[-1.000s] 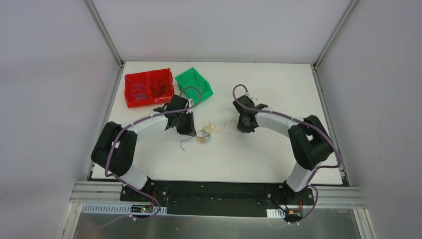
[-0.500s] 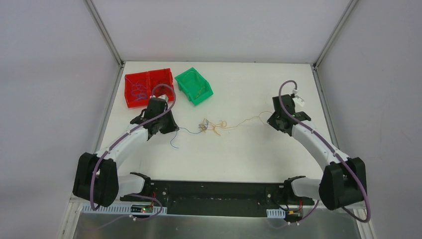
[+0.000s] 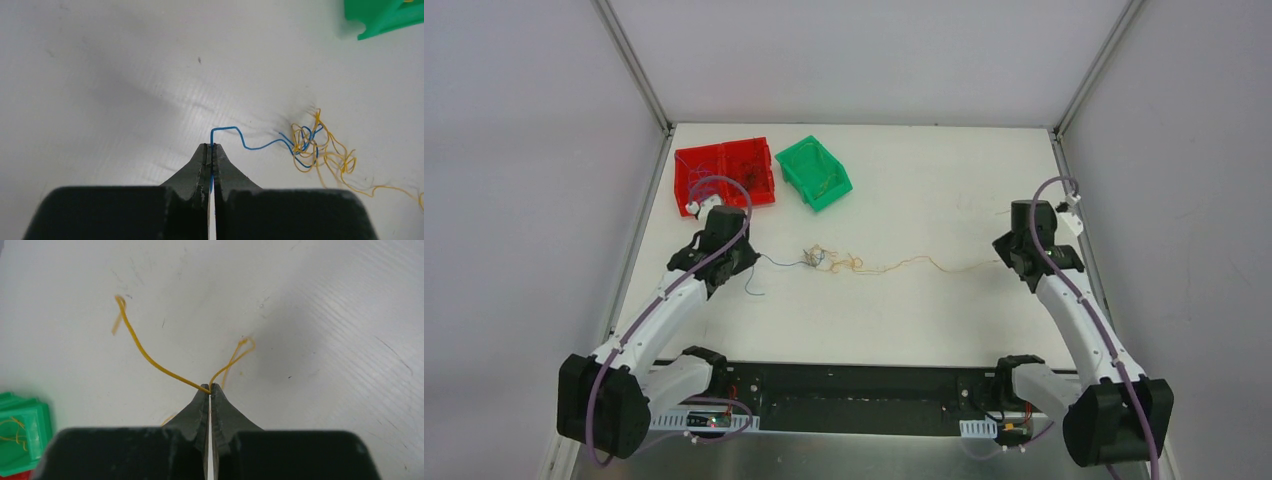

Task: Untangle the cables
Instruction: Untie the cable.

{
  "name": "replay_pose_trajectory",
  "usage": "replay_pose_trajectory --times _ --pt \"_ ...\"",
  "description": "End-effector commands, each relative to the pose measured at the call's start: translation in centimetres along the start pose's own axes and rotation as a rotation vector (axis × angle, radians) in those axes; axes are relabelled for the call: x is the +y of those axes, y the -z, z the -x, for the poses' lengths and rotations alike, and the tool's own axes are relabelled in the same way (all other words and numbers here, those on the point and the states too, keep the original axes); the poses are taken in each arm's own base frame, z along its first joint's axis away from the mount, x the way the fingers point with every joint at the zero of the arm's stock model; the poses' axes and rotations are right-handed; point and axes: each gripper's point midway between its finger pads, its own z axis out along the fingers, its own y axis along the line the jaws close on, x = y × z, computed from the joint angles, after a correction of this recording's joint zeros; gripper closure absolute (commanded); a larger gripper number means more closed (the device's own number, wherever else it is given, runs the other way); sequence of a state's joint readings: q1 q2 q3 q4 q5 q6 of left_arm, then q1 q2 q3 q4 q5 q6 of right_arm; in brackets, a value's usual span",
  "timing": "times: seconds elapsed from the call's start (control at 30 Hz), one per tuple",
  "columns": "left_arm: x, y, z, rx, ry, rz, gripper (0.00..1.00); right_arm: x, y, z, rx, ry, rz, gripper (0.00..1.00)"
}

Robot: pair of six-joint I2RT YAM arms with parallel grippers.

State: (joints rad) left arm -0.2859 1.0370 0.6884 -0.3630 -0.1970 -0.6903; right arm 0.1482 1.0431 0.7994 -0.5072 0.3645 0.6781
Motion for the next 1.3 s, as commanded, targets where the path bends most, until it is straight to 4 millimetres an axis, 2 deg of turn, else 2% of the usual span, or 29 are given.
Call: replay_pose_trajectory --times 0.0,0.1,0.17,0.2,0.27,0.37,0.43,0.47,0.53,0.57,0.6,0.63,0.83,1.0,1.27 --pt "3.5 1.0 1.0 -0.093 0.103 0.148 1.0 -2.3 0.3 1.7 -0.057 -0.113 -0.059 1.0" --pt "4.2 1.3 1.4 -0.134 0.124 0.167 1.0 -2.3 0.6 2.3 -0.075 -0.132 -0.032 1.0" --pt "3.6 1.3 1.4 -0.121 0.104 0.14 1.0 -1.3 1.0 2.1 -0.052 -0.124 0.024 1.0" --pt "3.0 1.2 1.2 -0.101 0.082 0.11 1.0 0.2 1.2 1.4 -0.006 -0.092 0.106 1.0" --pt "1.0 0.8 0.7 -0.042 0.028 0.019 1.0 4.4 2.5 -1.4 0.161 0.027 0.36 0.99" --pt "-1.2 0.1 -0.3 0.046 -0.014 -0.065 1.0 7.3 4.1 -4.3 0.267 0.149 0.467 0.95" --pt "-2.4 -0.1 -0.8 0.088 -0.048 -0.121 1.0 9.0 5.5 -6.6 0.292 0.285 0.494 0.88" --pt "-2.9 -0.2 -1.0 0.103 -0.062 -0.14 1.0 9.7 6.1 -7.7 0.302 0.345 0.511 0.76" --pt "-3.5 -0.2 -1.3 0.117 -0.09 -0.16 1.0 10.8 6.9 -10.0 0.352 0.457 0.534 0.35" --pt "-3.7 -0.1 -1.3 0.117 -0.101 -0.166 1.0 11.2 7.3 -10.8 0.366 0.504 0.532 0.2" --pt "-3.9 -0.1 -1.3 0.116 -0.108 -0.168 0.99 11.4 7.4 -11.7 0.383 0.554 0.516 0.11" --pt "-3.9 0.0 -1.2 0.111 -0.112 -0.169 0.98 11.4 7.3 -12.3 0.391 0.599 0.489 0.06" --pt "-4.1 0.3 -0.8 0.092 -0.134 -0.182 0.93 12.2 5.5 -14.7 0.321 0.806 0.311 0.04" --pt "-4.0 0.3 -0.9 0.097 -0.147 -0.184 0.9 12.2 3.4 -17.4 0.351 0.906 0.216 0.01" --pt "-4.2 0.0 -1.0 0.111 -0.15 -0.181 0.88 12.6 0.7 -20.0 0.379 0.933 0.192 0.04"
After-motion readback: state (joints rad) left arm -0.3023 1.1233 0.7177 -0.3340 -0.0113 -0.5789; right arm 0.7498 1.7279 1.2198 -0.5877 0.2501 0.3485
